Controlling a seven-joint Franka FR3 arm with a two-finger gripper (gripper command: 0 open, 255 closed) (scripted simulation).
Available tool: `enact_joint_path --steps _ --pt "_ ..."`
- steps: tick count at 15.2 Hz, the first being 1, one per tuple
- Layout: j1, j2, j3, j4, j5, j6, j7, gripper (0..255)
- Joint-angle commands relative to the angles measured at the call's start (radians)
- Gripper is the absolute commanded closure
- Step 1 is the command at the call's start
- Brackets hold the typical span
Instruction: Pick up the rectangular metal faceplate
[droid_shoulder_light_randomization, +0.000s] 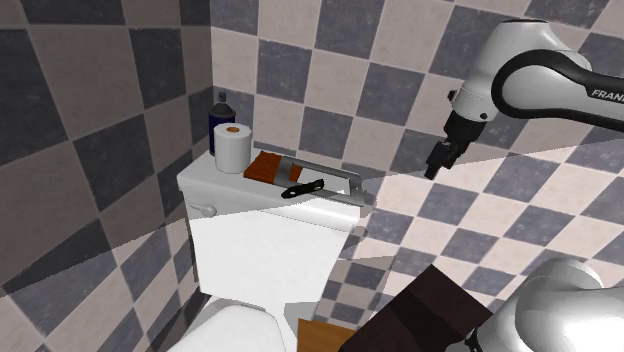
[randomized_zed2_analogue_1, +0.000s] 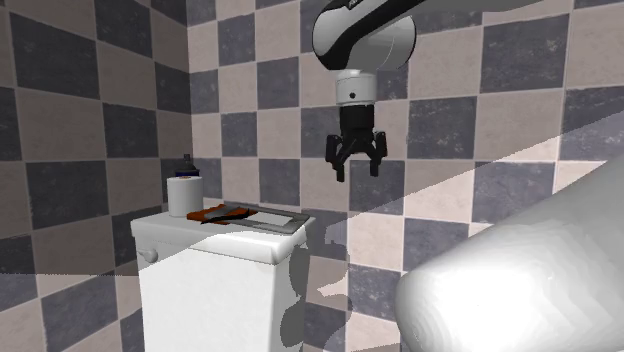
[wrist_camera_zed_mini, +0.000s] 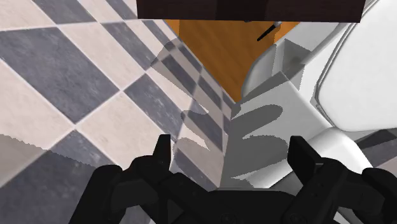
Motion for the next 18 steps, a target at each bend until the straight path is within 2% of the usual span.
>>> enact_joint_path --steps 1,9,18 --pt "0.000 0.000 0.000 0.000 0.000 0.000 0.000 0" --pt "0.109 0.247 0.022 0.096 0.017 0.162 -0.147 0" --pt "0.212 0.501 0.072 0.237 0.035 0.284 -0.309 0"
